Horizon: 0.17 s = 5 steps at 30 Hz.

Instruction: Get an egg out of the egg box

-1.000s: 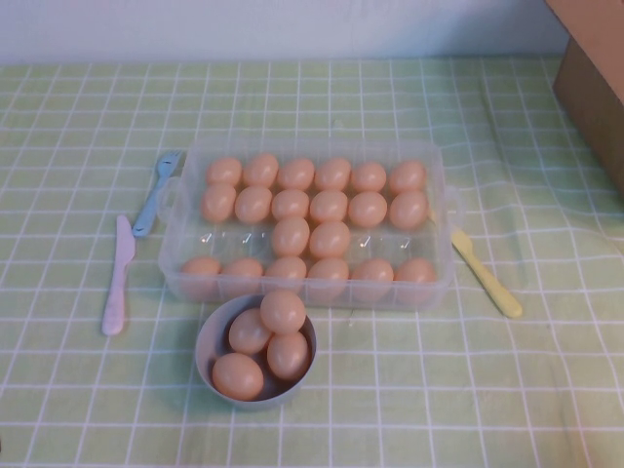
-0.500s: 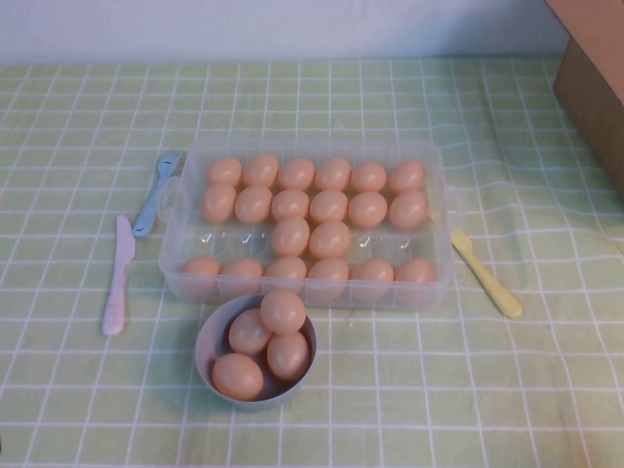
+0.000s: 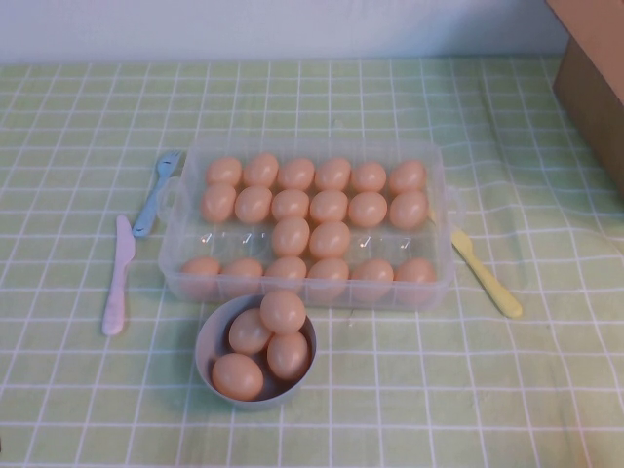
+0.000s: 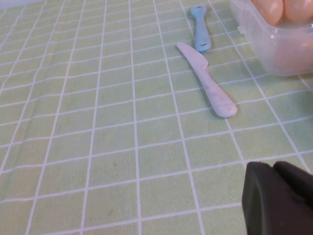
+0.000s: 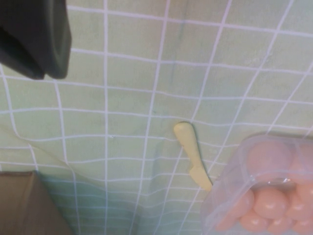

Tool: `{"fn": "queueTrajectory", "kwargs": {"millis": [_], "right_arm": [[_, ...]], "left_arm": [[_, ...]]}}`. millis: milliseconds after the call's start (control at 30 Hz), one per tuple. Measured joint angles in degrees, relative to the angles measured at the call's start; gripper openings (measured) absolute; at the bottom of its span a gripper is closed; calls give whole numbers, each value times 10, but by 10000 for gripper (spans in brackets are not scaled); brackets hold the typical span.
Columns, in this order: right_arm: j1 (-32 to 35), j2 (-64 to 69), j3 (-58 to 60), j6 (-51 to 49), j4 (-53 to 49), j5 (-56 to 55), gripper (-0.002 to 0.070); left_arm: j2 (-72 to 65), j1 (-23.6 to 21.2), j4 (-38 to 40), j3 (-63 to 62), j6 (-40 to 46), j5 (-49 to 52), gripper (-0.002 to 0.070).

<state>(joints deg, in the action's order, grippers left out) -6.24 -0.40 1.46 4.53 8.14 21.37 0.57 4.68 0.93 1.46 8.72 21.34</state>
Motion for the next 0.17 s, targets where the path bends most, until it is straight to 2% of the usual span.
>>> {"fn": "queueTrajectory", "kwargs": {"millis": [167], "right_arm": [[0,0,0,0,0,0,-17]], "left_arm": [[0,0,0,0,0,0,-5]]}}
